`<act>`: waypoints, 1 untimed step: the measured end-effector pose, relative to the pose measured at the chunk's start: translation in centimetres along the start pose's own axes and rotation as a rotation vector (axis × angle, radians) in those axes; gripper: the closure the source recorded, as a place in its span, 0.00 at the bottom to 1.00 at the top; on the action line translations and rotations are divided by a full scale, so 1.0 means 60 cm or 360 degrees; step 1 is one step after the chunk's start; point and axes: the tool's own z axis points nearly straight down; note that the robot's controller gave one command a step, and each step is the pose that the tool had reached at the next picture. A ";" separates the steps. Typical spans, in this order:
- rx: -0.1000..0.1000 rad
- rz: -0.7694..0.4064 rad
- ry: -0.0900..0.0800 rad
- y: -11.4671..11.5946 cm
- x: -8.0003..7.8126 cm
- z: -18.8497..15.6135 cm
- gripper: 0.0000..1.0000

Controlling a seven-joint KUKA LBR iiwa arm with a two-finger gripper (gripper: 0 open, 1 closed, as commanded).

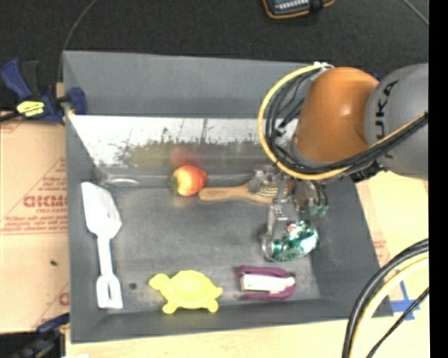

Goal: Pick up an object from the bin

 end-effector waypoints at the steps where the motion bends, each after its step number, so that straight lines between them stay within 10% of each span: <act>1: 0.0001 -0.0002 -0.0013 0.000 -0.003 -0.008 0.00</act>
Offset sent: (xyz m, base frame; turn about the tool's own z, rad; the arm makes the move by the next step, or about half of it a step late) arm -0.0192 -0.0614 -0.1046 0.0372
